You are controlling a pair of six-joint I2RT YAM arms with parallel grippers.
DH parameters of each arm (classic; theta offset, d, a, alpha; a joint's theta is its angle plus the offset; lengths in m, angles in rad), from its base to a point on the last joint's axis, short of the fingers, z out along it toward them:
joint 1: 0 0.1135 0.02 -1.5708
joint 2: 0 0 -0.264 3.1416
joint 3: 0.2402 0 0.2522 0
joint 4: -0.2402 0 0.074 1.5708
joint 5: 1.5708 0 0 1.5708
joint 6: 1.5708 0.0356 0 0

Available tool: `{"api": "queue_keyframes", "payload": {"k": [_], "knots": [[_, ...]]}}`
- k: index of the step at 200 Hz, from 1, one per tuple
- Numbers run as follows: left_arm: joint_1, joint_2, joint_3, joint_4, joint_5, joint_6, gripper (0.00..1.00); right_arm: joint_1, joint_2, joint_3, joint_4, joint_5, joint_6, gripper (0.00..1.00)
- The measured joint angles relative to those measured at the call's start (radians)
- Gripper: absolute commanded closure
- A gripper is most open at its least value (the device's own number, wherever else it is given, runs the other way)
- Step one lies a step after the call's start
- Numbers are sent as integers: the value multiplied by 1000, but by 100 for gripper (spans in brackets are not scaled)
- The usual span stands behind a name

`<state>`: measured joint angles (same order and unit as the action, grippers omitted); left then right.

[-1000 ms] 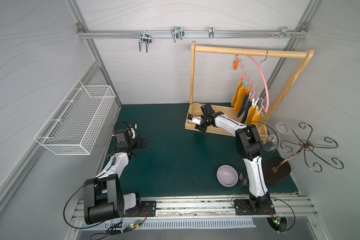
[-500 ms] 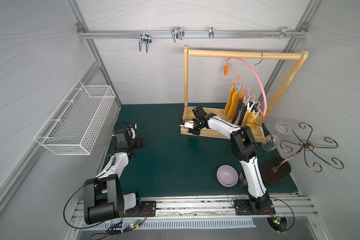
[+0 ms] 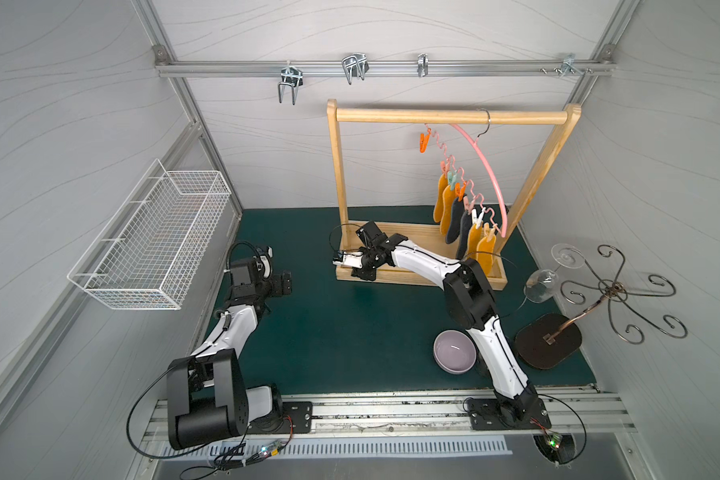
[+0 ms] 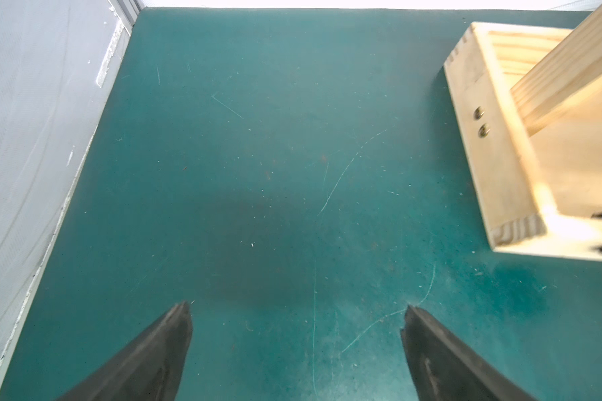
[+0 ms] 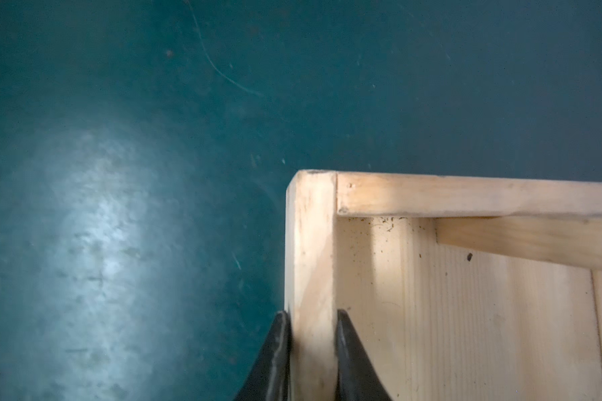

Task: Take the shoe insoles off the hanger
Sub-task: Move the clothesline to the center of the board.

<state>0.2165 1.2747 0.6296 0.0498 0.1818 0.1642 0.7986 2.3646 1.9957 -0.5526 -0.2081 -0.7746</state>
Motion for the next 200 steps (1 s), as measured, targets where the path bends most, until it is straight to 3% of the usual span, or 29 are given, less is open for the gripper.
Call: {"api": "queue_keyframes", "payload": {"k": [49,85,109,157,200], "knots": [[10,-6,-4,0,-6,-3,0,62,10,16,-5,-33,56,76],[13,-6,-5,0,-6,-5,0,88,9,14,29,-48,102,59],[13,-8,-8,0,-5,-7,0,97,-21,-21,57,-58,127,54],[15,-14,-11,0,-1,-6,0,99,-187,-143,70,-93,162,46],[15,-18,-11,0,27,8,0,100,-392,-307,129,-85,220,46]]}}
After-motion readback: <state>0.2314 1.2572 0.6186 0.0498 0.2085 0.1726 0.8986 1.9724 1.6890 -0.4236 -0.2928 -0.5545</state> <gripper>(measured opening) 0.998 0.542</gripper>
